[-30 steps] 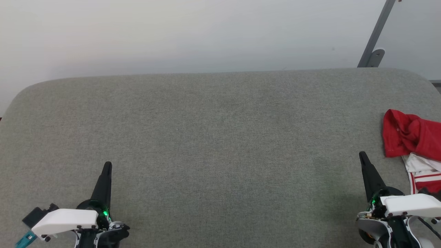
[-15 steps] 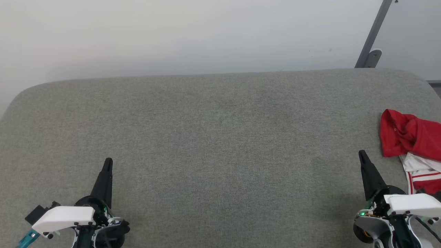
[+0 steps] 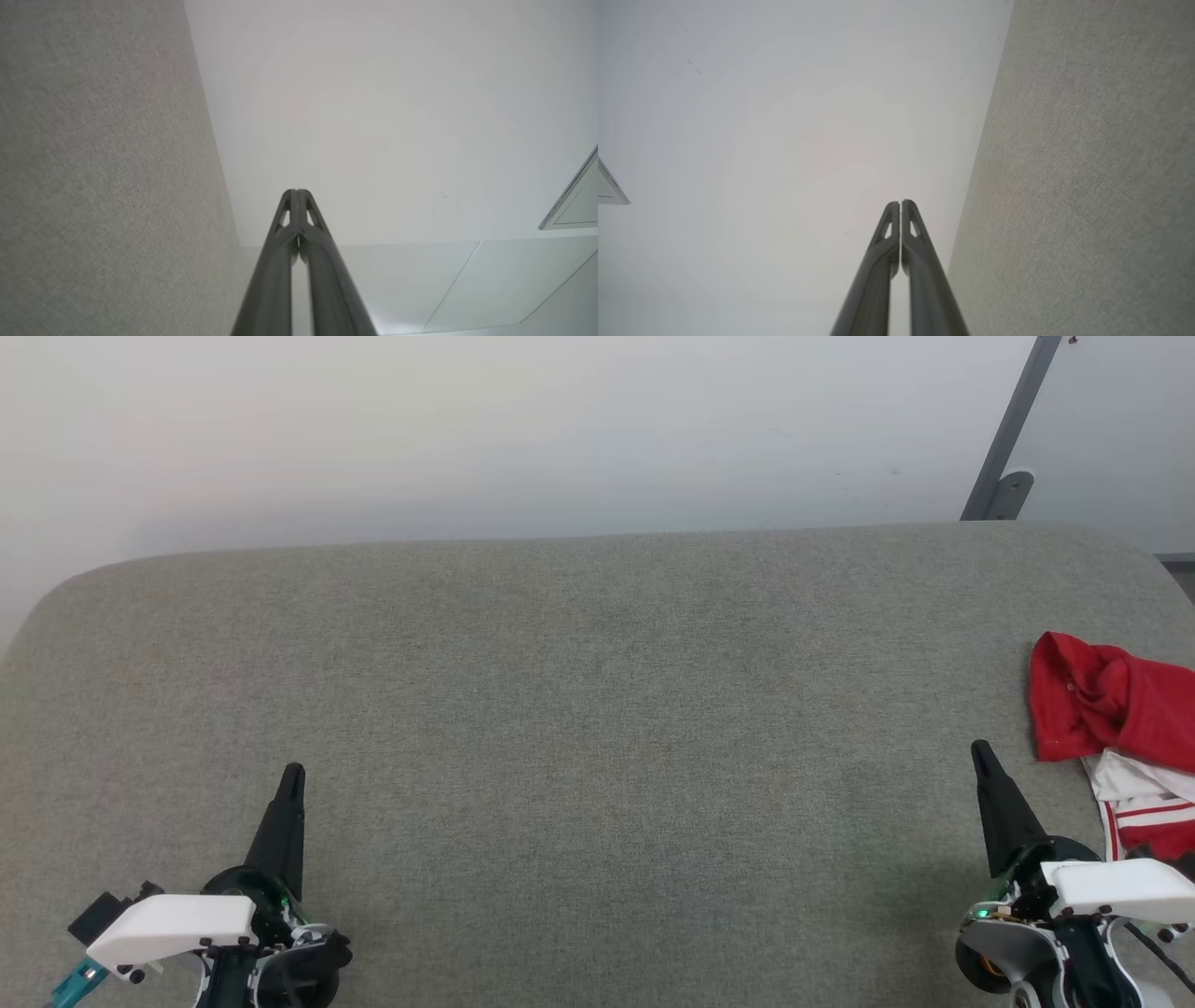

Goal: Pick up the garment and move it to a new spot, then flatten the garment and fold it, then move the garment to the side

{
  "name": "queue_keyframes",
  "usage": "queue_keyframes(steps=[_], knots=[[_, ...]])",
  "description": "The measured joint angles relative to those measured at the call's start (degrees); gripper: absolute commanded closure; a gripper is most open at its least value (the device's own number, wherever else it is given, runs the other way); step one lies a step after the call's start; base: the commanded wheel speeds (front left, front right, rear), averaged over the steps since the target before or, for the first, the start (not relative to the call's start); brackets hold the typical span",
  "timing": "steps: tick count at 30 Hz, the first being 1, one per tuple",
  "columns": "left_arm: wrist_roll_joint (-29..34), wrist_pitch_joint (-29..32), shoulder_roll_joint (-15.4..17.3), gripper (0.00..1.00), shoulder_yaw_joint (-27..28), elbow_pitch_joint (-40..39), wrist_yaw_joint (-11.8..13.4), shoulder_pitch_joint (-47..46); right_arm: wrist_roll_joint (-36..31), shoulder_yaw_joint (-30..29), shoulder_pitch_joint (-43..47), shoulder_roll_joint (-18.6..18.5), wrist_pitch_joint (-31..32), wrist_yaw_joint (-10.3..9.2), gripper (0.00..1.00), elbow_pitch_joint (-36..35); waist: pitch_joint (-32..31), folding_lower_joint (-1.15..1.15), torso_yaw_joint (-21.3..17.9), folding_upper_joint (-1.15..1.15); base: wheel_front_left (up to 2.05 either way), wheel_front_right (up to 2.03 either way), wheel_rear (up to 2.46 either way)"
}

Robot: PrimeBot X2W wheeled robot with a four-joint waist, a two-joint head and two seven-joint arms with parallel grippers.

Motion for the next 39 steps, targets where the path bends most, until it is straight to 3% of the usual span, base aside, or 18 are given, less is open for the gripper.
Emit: queue_keyframes(steps=[39], knots=[[0.2,0.3,-0.3,1.00,0.4,0.0,0.0,-0.1,0.0,0.0,0.0,0.0,0.0,0.00,1.00,0.0,0.0,0.00,0.0,0.00,0.00,0.00,0.00]])
